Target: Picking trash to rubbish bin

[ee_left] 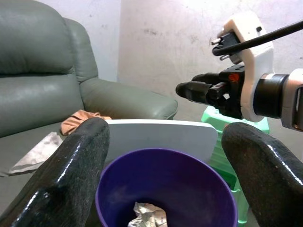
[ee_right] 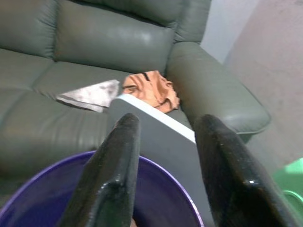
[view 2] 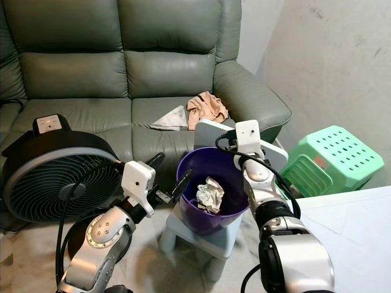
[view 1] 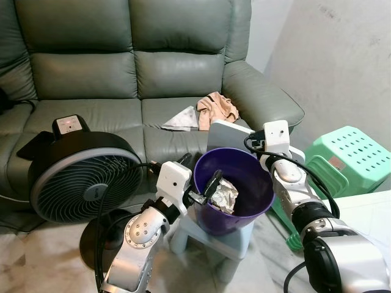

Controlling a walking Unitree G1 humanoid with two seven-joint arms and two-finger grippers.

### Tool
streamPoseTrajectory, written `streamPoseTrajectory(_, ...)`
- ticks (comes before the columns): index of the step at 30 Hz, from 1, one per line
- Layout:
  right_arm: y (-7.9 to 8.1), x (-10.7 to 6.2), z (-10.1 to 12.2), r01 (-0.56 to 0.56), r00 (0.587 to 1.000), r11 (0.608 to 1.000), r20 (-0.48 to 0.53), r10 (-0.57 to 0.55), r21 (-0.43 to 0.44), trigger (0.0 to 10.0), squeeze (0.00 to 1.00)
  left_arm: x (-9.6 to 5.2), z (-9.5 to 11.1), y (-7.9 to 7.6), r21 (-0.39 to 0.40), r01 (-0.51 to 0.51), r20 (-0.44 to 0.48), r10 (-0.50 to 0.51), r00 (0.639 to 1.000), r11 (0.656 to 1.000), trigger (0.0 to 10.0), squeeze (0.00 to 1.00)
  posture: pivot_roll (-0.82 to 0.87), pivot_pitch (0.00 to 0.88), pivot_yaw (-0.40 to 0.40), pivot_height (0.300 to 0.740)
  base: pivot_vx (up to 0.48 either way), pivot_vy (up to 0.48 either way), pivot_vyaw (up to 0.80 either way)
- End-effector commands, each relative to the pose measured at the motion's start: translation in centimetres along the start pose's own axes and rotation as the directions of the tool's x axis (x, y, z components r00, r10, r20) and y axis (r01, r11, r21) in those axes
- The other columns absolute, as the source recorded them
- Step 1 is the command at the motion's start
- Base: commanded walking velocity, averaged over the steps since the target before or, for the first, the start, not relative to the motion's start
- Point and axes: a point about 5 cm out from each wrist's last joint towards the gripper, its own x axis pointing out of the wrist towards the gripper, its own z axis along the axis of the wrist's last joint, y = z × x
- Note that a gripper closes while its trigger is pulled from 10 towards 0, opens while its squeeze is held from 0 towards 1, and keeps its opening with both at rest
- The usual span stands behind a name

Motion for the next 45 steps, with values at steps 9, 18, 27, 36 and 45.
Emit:
streamPoseTrajectory(9,-0.5,-0.5,0.4,-0.04,0.994,0.995,0.102,0.031,0.09,10.0,1.0,0.3,0.6,2.2,0.016,-0.041,0.019,0.041,0.999,0.999,10.0,0.0,0.16,0.016,-0.109,0.715,0.0,0.0,0.0)
streamPoseTrajectory(18,-1.9,-2.0,0.1,-0.044,0.978,0.992,0.206,0.019,0.117,10.0,1.0,0.2,1.7,6.0,0.005,-0.153,0.054,0.153,0.987,0.988,10.0,0.0,0.12,0.008,-0.071,0.715,0.0,0.0,0.0)
streamPoseTrajectory(27,-2.3,-3.5,-0.1,-0.016,0.962,0.988,0.271,-0.027,0.154,10.0,1.0,0.1,2.4,9.1,-0.011,-0.268,0.076,0.268,0.96,0.963,10.0,0.0,0.1,0.006,-0.044,0.715,0.0,0.0,0.0)
streamPoseTrajectory(36,-1.3,-5.5,0.1,-0.035,0.932,0.984,0.362,-0.032,0.177,10.0,1.0,-0.7,2.3,12.0,-0.09,-0.421,0.098,0.429,0.898,0.902,10.0,0.0,0.06,0.0,-0.016,0.715,0.0,0.0,0.0)
streamPoseTrajectory(45,-0.4,-7.8,-0.8,-0.062,0.929,0.967,0.368,-0.034,0.246,10.0,1.0,-1.3,1.2,11.4,-0.128,-0.404,0.078,0.415,0.906,0.906,10.0,0.0,0.05,0.0,-0.004,0.715,0.0,0.0,0.0)
